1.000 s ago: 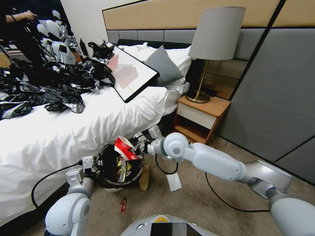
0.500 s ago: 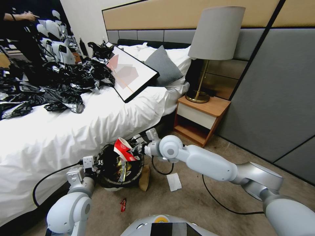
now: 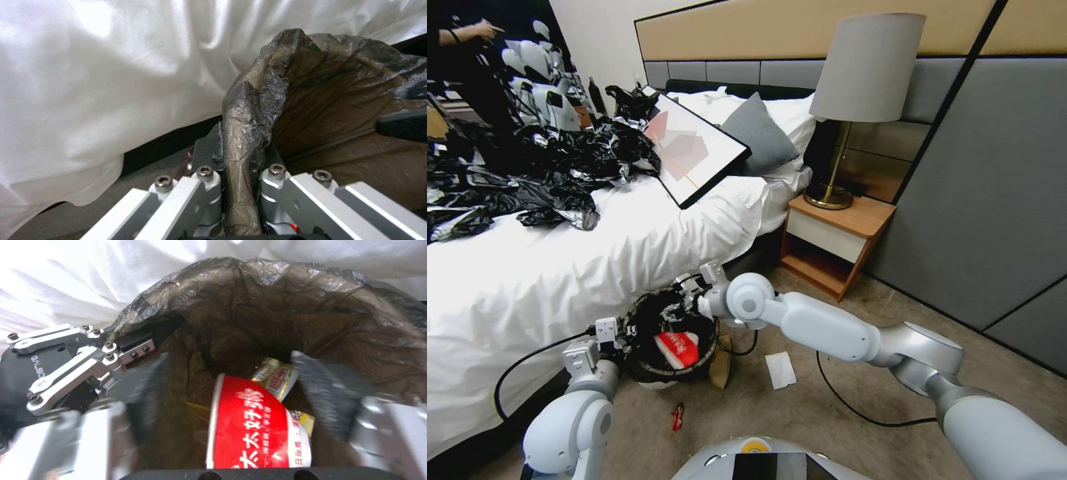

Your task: Pick up the trash bin, then pick up the garbage from the floor and place it into the trash bin.

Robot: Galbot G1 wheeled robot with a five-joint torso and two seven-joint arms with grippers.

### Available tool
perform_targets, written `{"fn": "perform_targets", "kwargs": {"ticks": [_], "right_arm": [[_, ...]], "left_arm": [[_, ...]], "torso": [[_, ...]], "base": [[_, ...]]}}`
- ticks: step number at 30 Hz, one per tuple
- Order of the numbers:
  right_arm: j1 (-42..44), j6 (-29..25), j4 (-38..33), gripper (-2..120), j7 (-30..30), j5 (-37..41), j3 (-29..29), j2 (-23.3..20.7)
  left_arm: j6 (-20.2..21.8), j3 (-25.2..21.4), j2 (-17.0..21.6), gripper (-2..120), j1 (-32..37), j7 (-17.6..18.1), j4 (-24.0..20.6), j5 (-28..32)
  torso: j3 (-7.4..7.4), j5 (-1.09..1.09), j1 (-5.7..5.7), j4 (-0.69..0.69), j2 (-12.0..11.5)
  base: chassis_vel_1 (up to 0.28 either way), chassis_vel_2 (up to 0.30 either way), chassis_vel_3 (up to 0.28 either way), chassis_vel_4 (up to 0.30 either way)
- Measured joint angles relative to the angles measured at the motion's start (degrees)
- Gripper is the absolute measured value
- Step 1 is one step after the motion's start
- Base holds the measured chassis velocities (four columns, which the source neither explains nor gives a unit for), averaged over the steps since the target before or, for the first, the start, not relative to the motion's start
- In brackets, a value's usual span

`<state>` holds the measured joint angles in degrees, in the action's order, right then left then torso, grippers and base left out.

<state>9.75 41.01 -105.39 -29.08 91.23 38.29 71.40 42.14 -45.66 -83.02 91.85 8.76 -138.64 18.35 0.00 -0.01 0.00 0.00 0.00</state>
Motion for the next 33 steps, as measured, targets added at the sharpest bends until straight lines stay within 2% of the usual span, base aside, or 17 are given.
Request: {"fn": "perform_targets", "kwargs": {"ticks": [4, 9, 12, 13, 16, 18, 20, 21, 23, 28, 30, 31, 33], "right_arm": [[-0.1, 0.1, -0.7, 95, -0.1, 0.3, -0.5, -1.3], [-0.1, 0.2, -2.1, 100, -0.6, 1.0, -2.1, -2.8], [-0.2, 1.0, -6.4, 100, -3.8, 5.3, -7.6, -7.8], [-0.2, 1.0, -6.4, 100, -3.8, 5.3, -7.6, -7.8], [0.1, 1.1, -9.5, 100, -5.6, 6.4, -13.3, -13.7], [0.4, 1.1, -10.0, 100, -5.7, 6.2, -14.4, -15.2], [1.8, 1.1, -11.5, 100, -5.2, 4.3, -17.3, -19.1], [1.8, 1.1, -11.5, 100, -5.2, 4.3, -17.3, -19.1], [4.4, 1.1, -12.9, 100, -3.1, 1.7, -20.4, -22.0], [9.8, 1.2, -15.7, 100, -1.7, -0.6, -26.2, -25.3], [14.7, 1.0, -16.4, 100, -0.2, -5.2, -30.4, -27.2], [14.7, 1.0, -16.4, 100, -0.2, -5.2, -30.4, -27.2], [18.8, 0.1, -16.4, 100, 1.1, -9.2, -34.4, -27.8]], "left_arm": [[0.0, 0.0, 0.0, 4, -0.1, 0.0, -0.1, 0.0], [0.0, 0.0, 0.0, 4, -0.2, 0.0, 0.0, 0.0], [0.0, -0.1, 0.1, 4, -0.2, 0.0, 0.1, 0.1], [0.0, -0.1, 0.1, 4, -0.2, 0.0, 0.1, 0.1], [0.0, -0.1, 0.2, 4, -0.3, 0.0, 0.2, 0.2], [0.0, -0.1, 0.2, 4, -0.3, 0.0, 0.3, 0.2], [0.0, -0.1, 0.3, 4, -0.4, 0.0, 0.4, 0.2], [0.0, -0.1, 0.3, 4, -0.4, 0.0, 0.4, 0.2], [0.0, -0.1, 0.3, 4, -0.4, 0.0, 0.4, 0.2], [0.0, -0.2, 0.5, 4, -0.2, 0.0, 0.4, 0.4], [0.0, -0.6, 0.9, 4, -0.1, 0.0, 0.3, 0.7], [0.0, -0.6, 0.9, 4, -0.1, 0.0, 0.3, 0.7], [0.0, -0.9, 1.1, 4, -0.1, 0.0, 0.3, 0.9]], "torso": [[0.00, 0.00, 0.00, 0.00, 0.0], [0.00, 0.01, 0.00, 0.00, 0.0], [0.00, 0.02, 0.00, 0.02, 0.0], [0.00, 0.02, 0.00, 0.02, 0.0], [0.00, 0.03, 0.00, -0.02, 0.0], [0.00, 0.03, 0.00, -0.03, 0.0], [0.00, 0.03, 0.00, 0.00, 0.0], [0.00, 0.03, 0.00, 0.00, 0.0], [0.00, 0.03, 0.00, 0.00, 0.0], [0.00, 0.03, 0.00, 0.00, 0.0], [0.00, 0.03, 0.00, -0.01, 0.0], [0.00, 0.03, 0.00, -0.01, 0.0], [0.00, 0.03, 0.00, -0.02, 0.0]], "base": [[0.000, 0.000, 0.000, 0.000], [0.000, 0.000, 0.000, 0.000], [0.000, 0.000, 0.000, 0.000], [0.000, 0.000, 0.000, 0.000], [0.000, 0.000, 0.000, 0.000], [0.000, 0.000, 0.000, 0.000], [0.000, 0.000, 0.000, 0.000], [0.000, 0.000, 0.000, 0.000], [0.000, 0.000, 0.000, 0.000], [0.000, 0.000, 0.000, 0.000], [0.000, 0.000, 0.000, 0.000], [0.000, 0.000, 0.000, 0.000], [0.000, 0.000, 0.000, 0.000]]}}
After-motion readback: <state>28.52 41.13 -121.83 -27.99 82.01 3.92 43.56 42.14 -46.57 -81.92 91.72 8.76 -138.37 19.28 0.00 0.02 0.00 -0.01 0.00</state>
